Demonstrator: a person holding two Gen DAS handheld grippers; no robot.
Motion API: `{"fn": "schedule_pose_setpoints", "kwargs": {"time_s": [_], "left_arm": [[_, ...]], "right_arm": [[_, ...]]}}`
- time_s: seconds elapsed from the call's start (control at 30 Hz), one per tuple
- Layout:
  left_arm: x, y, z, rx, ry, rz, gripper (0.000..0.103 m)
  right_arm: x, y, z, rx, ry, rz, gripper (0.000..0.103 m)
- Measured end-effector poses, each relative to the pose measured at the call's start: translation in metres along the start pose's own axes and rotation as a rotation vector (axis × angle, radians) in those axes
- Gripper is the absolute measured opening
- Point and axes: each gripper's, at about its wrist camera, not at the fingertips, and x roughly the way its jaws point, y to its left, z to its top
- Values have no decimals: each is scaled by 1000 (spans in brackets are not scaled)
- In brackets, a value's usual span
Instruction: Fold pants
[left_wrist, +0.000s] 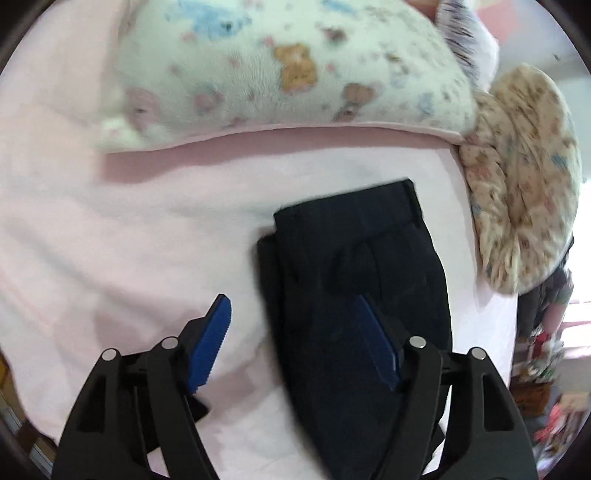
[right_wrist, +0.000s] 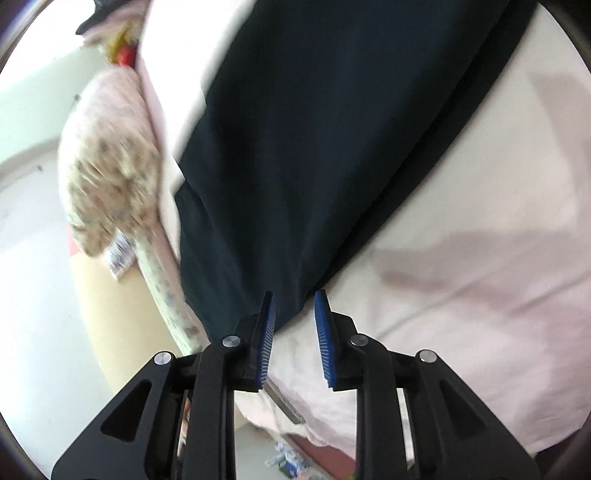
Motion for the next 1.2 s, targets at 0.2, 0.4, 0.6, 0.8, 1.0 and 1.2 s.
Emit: {"fn": "schedule_pose_setpoints", "kwargs": {"time_s": [0.2, 0.4, 0.6, 0.8, 1.0, 1.2], "left_arm": [[-26, -35, -104, 331, 68, 7, 84], [2, -54, -234, 458, 324, -10, 84], [10, -52, -321, 416, 476, -2, 84], [6, -60, -348, 437, 480, 11, 85], [10, -83, -346, 464, 453, 2, 88], [23, -91, -347, 487, 501, -6, 88]], "right_arm": [[-152, -66, 92, 183, -441, -69, 24], [-203, -125, 151, 369, -573, -3, 24], [-205, -130, 185, 317, -528, -95, 24], [-196, -124, 207, 263, -468, -124, 23], [-220, -96, 208, 123, -556, -131, 7], [-209, -134, 200, 327, -458, -179, 23]]}}
